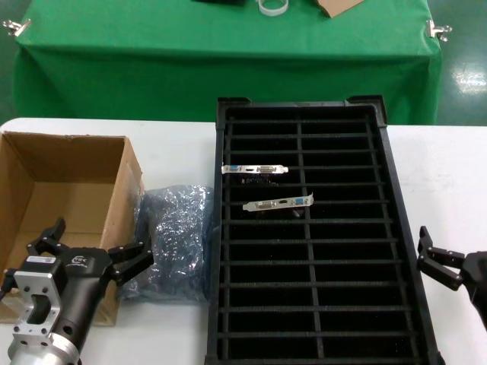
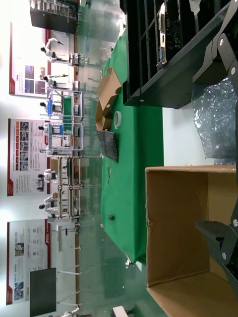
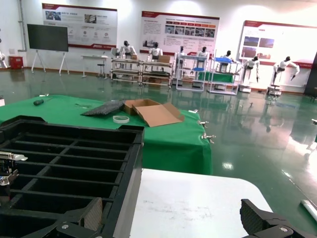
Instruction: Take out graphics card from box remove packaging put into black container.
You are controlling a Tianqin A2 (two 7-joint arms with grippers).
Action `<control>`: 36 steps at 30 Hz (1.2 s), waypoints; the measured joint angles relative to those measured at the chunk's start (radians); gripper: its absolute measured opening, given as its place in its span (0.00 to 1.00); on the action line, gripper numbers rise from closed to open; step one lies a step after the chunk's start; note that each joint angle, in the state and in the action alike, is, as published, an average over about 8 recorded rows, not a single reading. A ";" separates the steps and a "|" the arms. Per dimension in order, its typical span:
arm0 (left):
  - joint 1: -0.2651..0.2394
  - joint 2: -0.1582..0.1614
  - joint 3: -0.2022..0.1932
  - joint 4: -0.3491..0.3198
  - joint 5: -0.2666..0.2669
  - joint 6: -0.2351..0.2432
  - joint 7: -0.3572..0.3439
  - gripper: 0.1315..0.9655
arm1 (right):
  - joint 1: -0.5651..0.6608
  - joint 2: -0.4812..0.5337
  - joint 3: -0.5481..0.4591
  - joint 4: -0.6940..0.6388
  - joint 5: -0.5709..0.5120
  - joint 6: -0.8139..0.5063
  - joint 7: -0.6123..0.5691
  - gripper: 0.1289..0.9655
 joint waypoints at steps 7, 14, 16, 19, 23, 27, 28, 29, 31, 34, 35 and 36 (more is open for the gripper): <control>0.000 0.000 0.000 0.000 0.000 0.000 0.001 1.00 | -0.001 0.000 0.000 0.001 0.000 0.000 0.000 1.00; 0.000 0.000 0.000 0.000 0.000 0.000 0.001 1.00 | -0.001 0.000 0.000 0.001 0.000 0.000 0.000 1.00; 0.000 0.000 0.000 0.000 0.000 0.000 0.001 1.00 | -0.001 0.000 0.000 0.001 0.000 0.000 0.000 1.00; 0.000 0.000 0.000 0.000 0.000 0.000 0.001 1.00 | -0.001 0.000 0.000 0.001 0.000 0.000 0.000 1.00; 0.000 0.000 0.000 0.000 0.000 0.000 0.001 1.00 | -0.001 0.000 0.000 0.001 0.000 0.000 0.000 1.00; 0.000 0.000 0.000 0.000 0.000 0.000 0.001 1.00 | -0.001 0.000 0.000 0.001 0.000 0.000 0.000 1.00; 0.000 0.000 0.000 0.000 0.000 0.000 0.001 1.00 | -0.001 0.000 0.000 0.001 0.000 0.000 0.000 1.00; 0.000 0.000 0.000 0.000 0.000 0.000 0.001 1.00 | -0.001 0.000 0.000 0.001 0.000 0.000 0.000 1.00; 0.000 0.000 0.000 0.000 0.000 0.000 0.001 1.00 | -0.001 0.000 0.000 0.001 0.000 0.000 0.000 1.00; 0.000 0.000 0.000 0.000 0.000 0.000 0.001 1.00 | -0.001 0.000 0.000 0.001 0.000 0.000 0.000 1.00; 0.000 0.000 0.000 0.000 0.000 0.000 0.001 1.00 | -0.001 0.000 0.000 0.001 0.000 0.000 0.000 1.00; 0.000 0.000 0.000 0.000 0.000 0.000 0.001 1.00 | -0.001 0.000 0.000 0.001 0.000 0.000 0.000 1.00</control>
